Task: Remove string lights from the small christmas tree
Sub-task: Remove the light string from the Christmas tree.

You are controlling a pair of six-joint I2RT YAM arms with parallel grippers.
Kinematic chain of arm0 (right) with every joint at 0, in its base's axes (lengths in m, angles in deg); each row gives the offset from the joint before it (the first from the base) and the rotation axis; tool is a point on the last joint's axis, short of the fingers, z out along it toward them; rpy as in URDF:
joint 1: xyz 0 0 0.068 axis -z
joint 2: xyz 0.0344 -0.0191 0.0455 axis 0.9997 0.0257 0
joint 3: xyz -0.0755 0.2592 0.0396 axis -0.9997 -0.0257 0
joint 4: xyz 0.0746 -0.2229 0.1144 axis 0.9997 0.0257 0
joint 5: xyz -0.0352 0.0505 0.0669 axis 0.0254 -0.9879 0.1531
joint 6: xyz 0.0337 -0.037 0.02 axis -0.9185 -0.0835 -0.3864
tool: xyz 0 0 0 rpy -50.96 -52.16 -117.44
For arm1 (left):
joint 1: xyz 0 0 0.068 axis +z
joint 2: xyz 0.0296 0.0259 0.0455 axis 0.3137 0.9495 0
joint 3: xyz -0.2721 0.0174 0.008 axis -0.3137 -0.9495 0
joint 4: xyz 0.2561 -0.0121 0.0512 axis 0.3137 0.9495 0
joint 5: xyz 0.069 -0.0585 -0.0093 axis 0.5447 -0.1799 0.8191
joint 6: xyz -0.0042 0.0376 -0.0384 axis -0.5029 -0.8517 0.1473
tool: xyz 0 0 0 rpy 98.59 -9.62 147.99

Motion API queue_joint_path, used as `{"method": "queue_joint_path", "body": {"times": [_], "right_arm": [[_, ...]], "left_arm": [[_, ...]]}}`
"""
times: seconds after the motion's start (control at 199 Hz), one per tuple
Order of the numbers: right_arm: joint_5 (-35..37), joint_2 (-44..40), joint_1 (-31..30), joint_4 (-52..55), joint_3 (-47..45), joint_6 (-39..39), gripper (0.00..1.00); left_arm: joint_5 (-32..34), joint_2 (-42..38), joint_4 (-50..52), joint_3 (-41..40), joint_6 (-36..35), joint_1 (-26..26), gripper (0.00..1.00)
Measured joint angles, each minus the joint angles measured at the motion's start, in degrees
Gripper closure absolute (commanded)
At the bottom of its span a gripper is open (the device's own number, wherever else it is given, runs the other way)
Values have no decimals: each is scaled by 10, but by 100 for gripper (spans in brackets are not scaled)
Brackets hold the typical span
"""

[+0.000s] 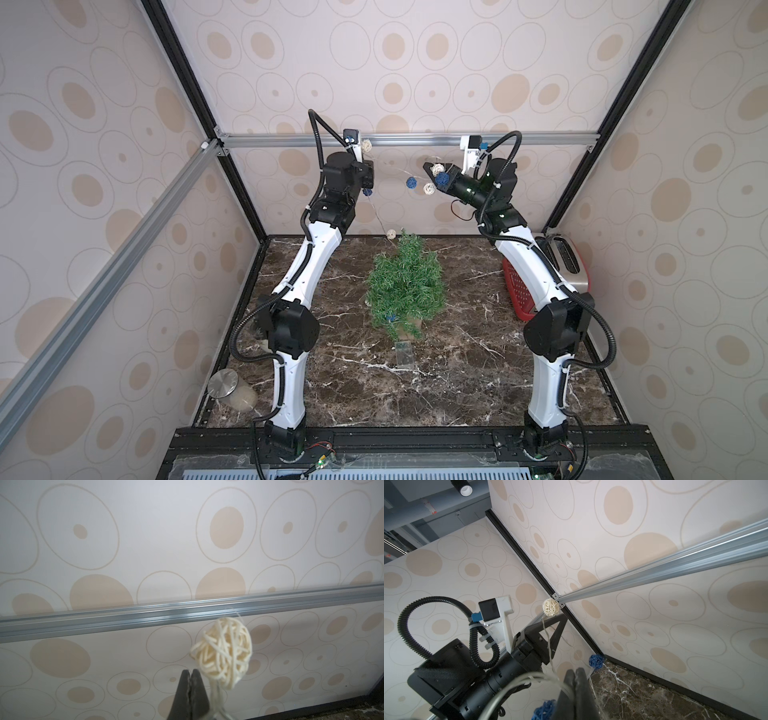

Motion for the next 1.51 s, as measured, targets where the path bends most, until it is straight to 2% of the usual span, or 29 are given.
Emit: {"method": "queue_joint_path", "body": {"times": [0.376,0.878,1.506], "right_arm": [[-9,-7,-3,13,-5,5,100],[-10,-21,-5,10,-12,7,100],[-19,-22,-15,7,-14,4,100]], "left_arm": [[75,-11,-1,-19,-15,-1,100],[54,-52,-5,-20,1,-3,100],[196,-43,-26,-13,-87,-14,100]]}}
